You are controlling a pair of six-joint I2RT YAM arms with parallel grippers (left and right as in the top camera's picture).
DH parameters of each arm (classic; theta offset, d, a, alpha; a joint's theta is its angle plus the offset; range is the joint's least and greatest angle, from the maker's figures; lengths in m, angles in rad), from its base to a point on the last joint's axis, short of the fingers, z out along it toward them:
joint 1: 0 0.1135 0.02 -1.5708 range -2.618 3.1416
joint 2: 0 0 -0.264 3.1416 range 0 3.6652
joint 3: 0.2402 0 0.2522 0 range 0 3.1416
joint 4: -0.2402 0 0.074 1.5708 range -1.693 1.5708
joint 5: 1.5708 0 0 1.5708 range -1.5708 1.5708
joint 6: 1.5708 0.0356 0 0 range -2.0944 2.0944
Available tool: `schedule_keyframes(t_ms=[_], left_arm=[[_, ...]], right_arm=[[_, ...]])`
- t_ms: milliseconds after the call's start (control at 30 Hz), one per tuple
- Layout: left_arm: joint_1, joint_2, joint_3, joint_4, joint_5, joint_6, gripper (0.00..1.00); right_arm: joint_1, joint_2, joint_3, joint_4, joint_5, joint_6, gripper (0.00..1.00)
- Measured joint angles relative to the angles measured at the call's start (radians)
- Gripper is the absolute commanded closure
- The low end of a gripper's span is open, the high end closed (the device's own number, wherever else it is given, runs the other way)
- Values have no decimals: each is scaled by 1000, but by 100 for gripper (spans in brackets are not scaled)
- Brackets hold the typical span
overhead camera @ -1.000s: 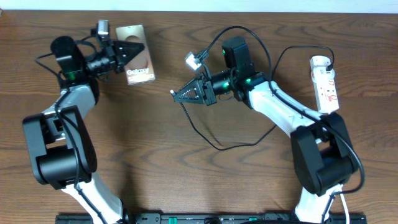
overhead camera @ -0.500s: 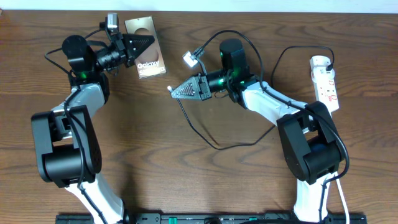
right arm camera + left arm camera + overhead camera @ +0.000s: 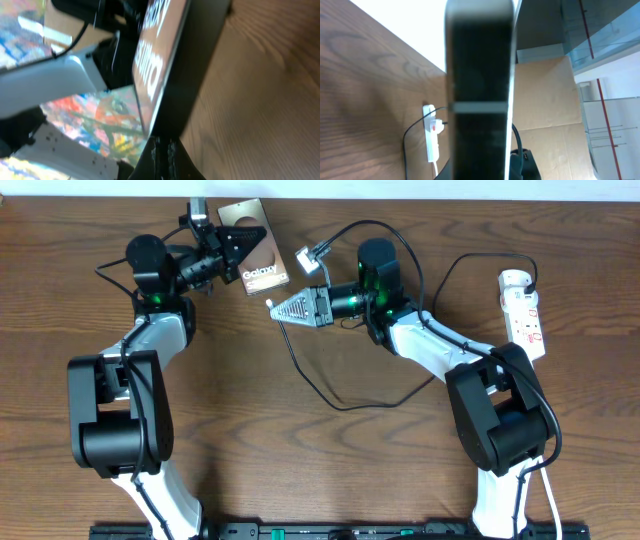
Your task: Plug charger to phone and switch on socket
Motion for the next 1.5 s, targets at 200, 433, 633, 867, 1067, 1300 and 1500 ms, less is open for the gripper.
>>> schedule_keyframes(t_ms=[200,433,633,867,1067,1300,1500], left_arm=[[-5,0,0,42,-48,-7,93],[14,0,0,41,-72,-7,93],[24,0,0,42,-77,-7,93],[24,0,0,42,-77,-7,93],[24,0,0,42,-77,-7,93],[21,0,0,42,-73,-7,93],[5,0,0,42,-72,-7,93]], right_arm=[[-1,0,0,107,37,108,99],[-9,0,0,110,41,144,99],[-11,0,0,124,39,149,99],[-11,0,0,182,39,180,99],[-11,0,0,188,40,198,99],[-11,0,0,189,50,201,99],[-11,0,0,189,56,202,99]])
